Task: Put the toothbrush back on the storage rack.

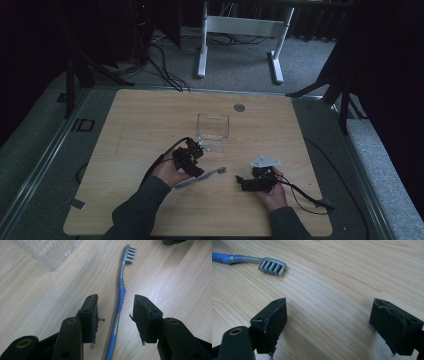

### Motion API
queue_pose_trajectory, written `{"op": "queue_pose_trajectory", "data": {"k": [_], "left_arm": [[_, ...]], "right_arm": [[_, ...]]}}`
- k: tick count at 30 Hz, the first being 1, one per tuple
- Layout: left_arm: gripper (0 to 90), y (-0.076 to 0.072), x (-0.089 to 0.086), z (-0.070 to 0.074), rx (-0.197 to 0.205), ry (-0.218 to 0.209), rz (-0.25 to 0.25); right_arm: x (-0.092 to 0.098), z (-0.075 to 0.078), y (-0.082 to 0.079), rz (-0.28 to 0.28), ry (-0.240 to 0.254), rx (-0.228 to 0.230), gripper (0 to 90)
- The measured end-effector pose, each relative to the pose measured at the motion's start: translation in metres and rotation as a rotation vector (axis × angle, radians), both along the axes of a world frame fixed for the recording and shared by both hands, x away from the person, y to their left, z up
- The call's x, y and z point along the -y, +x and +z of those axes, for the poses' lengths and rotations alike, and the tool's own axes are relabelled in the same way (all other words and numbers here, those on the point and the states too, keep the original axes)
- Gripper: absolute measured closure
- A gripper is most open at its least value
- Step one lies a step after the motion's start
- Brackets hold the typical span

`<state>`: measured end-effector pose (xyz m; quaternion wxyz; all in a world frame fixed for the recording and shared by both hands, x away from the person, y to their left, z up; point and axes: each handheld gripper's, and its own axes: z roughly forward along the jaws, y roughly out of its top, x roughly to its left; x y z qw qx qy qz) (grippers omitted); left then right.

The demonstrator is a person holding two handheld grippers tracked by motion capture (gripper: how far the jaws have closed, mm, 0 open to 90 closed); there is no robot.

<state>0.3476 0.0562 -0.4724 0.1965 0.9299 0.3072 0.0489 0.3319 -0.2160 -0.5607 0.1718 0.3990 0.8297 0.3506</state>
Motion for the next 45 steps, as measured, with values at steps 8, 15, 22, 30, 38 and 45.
{"op": "queue_pose_trajectory", "data": {"k": [8, 15, 22, 30, 38, 45], "left_arm": [[55.3, 0.001, 0.002, -0.003, -0.014, 0.014, -0.004], [56.4, 0.003, 0.004, -0.007, -0.025, 0.025, -0.010], [59.1, 0.005, 0.006, -0.008, -0.036, 0.033, -0.025], [59.4, 0.004, 0.012, -0.012, -0.062, 0.069, -0.072], [61.1, 0.005, 0.016, -0.017, -0.076, 0.090, -0.091], [63.0, 0.005, 0.020, -0.021, -0.082, 0.111, -0.096]], "right_arm": [[0.000, 0.000, 0.000, 0.000, 0.000, 0.000, 14.1], [0.000, 0.000, 0.000, 0.001, -0.001, 0.000, 14.1], [0.000, 0.000, 0.000, 0.002, -0.001, 0.000, 14.1], [0.000, 0.000, 0.000, 0.001, -0.001, 0.001, 14.1], [0.000, 0.000, 0.000, 0.000, 0.000, -0.001, 14.1], [0.000, 0.000, 0.000, 0.000, 0.000, -0.001, 14.1]]}}
